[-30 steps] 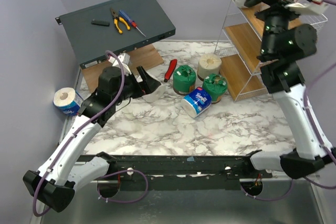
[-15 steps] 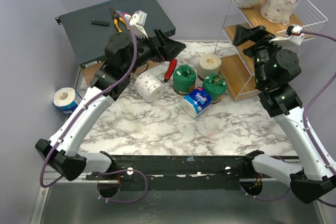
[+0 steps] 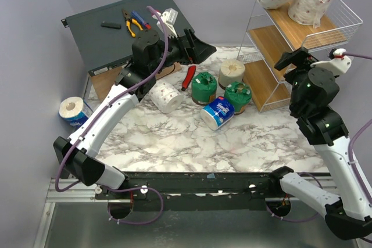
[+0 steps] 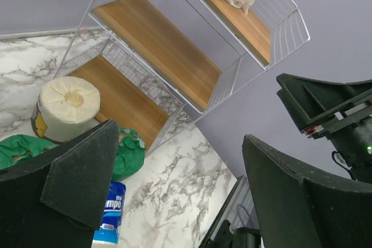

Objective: Place and organize the paper towels onto the shelf
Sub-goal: Move the shelf to the center of the board.

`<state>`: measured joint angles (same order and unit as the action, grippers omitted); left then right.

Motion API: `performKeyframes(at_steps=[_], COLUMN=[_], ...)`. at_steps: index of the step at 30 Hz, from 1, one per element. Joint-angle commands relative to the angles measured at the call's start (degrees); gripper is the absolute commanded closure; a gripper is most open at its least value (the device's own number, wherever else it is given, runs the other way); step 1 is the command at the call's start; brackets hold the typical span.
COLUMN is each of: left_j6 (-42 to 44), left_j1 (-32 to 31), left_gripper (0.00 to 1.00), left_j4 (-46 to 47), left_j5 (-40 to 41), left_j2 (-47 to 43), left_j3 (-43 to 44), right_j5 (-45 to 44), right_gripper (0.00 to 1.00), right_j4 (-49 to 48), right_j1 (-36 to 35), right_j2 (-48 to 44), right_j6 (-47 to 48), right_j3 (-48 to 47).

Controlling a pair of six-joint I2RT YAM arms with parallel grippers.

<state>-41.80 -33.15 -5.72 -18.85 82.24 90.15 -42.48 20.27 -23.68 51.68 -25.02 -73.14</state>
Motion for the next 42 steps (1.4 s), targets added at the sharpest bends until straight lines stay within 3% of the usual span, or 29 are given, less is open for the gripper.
performKeyframes(at_steps=[1, 17, 25, 42], left_j6=[-0.05, 1.37, 1.64, 1.20], left_j1=[-0.34, -0.36, -0.33, -0.31], left_gripper=[0.10, 0.10, 0.10, 0.10], left_j4=[0.01, -3.92, -3.71, -3.96], left_j5=[-2.33, -0.05, -0.04, -1.53], left_j2=[0.76, -0.98, -0.18, 3.61], left_j3=[2.14, 3.19, 4.63, 7.83], right_j5=[-9.99, -18.90, -21.14, -19.55], right_gripper=[0.06, 0.42, 0.48, 0.63], right_j4=[0.14, -16.28, -19.44, -18.65], right_j1=[-0.40, -0.31, -0.07, 3.90], right_j2=[0.31, 9.75, 11.15, 10.97], right_j6=[1.88, 15.24, 20.07, 20.47], right_j3=[4.83, 7.14, 8.03, 10.62])
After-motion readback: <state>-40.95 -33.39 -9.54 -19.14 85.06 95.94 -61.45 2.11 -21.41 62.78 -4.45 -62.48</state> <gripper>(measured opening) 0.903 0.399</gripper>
